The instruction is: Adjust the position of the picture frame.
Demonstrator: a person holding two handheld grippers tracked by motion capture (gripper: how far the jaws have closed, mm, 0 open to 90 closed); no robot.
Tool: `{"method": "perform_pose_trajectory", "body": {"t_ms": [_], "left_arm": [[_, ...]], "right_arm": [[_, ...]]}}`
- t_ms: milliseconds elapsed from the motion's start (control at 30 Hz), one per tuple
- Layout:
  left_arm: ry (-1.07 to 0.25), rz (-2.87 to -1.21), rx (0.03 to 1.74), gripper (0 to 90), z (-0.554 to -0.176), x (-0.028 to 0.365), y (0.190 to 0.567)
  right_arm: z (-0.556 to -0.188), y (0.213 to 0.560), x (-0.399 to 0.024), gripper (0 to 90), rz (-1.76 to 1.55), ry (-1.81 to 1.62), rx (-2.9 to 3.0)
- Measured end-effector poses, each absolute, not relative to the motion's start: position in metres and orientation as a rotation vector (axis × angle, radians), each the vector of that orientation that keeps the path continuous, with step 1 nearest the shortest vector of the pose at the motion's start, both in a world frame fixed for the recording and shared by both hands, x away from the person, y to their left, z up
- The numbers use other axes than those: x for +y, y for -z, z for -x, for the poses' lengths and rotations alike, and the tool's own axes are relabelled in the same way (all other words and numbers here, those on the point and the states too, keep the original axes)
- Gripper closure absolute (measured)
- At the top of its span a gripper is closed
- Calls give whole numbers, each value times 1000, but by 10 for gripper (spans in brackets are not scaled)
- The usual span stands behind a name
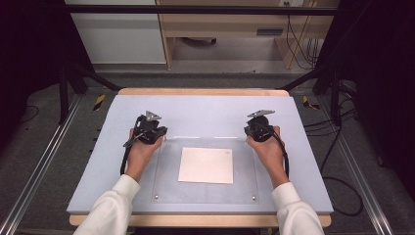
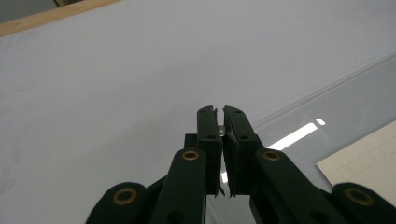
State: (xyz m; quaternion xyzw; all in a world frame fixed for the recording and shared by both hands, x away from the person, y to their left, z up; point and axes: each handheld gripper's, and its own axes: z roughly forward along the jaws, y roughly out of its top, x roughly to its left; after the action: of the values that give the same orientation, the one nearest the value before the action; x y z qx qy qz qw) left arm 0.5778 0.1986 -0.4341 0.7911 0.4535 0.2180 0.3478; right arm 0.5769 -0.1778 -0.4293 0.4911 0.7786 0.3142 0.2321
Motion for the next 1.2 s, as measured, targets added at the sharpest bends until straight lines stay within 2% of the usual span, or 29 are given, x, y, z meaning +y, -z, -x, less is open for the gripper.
{"method": "perform_pose_trajectory", "body": {"t_ms": [767, 1200], "left_arm": [[-440, -2163, 1193, 851, -597, 200, 424], [-395, -2157, 1213, 850, -605, 202, 424]], "right_arm": [[-602, 418, -179, 862, -1454, -784, 2273], [-612, 418, -184, 861, -1502, -821, 2293]]}}
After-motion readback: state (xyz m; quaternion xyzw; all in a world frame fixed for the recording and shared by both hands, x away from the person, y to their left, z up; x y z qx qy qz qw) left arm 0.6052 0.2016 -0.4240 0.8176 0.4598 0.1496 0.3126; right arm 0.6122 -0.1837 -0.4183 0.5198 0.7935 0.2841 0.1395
